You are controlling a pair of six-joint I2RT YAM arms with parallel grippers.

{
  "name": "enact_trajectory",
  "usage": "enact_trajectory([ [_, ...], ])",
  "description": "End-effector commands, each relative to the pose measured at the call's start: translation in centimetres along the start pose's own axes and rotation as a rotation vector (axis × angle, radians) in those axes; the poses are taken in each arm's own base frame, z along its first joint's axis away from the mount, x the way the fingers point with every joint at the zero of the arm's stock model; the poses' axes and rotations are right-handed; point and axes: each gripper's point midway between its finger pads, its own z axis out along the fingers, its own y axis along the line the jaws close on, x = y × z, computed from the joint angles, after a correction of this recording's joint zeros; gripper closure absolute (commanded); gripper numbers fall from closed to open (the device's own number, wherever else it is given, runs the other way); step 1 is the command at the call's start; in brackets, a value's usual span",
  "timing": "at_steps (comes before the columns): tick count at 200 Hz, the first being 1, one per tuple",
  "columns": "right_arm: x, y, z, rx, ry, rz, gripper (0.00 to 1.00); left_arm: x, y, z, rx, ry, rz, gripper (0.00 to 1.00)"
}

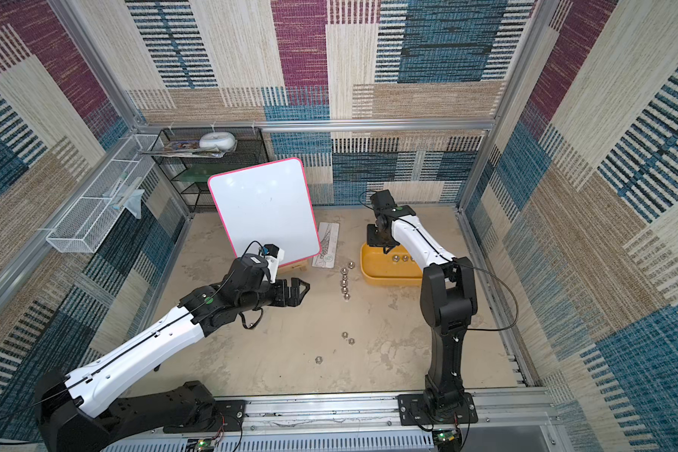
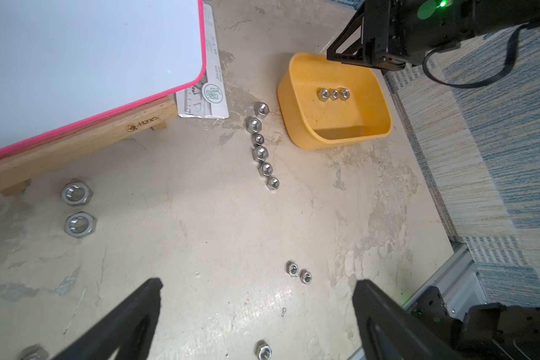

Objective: Put the nuts on the desktop into the storage box
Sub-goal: Pick up the nut from the center of the board.

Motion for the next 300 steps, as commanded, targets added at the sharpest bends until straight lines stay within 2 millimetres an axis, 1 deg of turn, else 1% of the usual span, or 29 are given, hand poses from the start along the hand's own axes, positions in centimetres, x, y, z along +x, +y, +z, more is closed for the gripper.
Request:
enact_trajectory([
  [1,0.7,2.4,0.1,-0.001,0.024,-0.025,0.59,0.2,1.5,-0.5,-0.073,-0.013,-0.014,0.00],
  [9,0.8,3.8,0.2,-0.015,0.025,-0.042,0.59,0.4,1.7,-0.7,-0.077,-0.016,-0.016,0.00],
  [26,1.2,5.7,0.8,-0.027,0.044,-0.071,0.58,0.6,2.1,-1.1,-0.084,-0.024,-0.024,0.00],
  [43,1.9,6.8,1.7,-0.020,0.070,-0.085,0.58,0.9,2.4,-1.5,-0.089,-0.030,-0.030,0.00],
  [62,2.8,7.5,2.8,-0.020,0.097,-0.093,0.58,1.2,2.6,-1.9,-0.093,-0.032,-0.034,0.00],
  [95,4.0,7.6,4.3,-0.023,0.137,-0.085,0.58,1.7,3.0,-2.6,-0.097,-0.035,-0.044,0.00],
  [132,4.9,7.8,5.5,-0.017,0.164,-0.090,0.58,2.0,3.2,-2.9,-0.094,-0.038,-0.055,0.00],
  [194,6.3,6.8,7.6,0.043,0.211,-0.091,0.59,2.1,3.1,-3.1,-0.088,-0.041,-0.057,0.00],
  [300,6.9,6.6,9.5,0.067,0.233,-0.079,0.60,2.0,3.1,-3.1,-0.083,-0.044,-0.050,0.00],
])
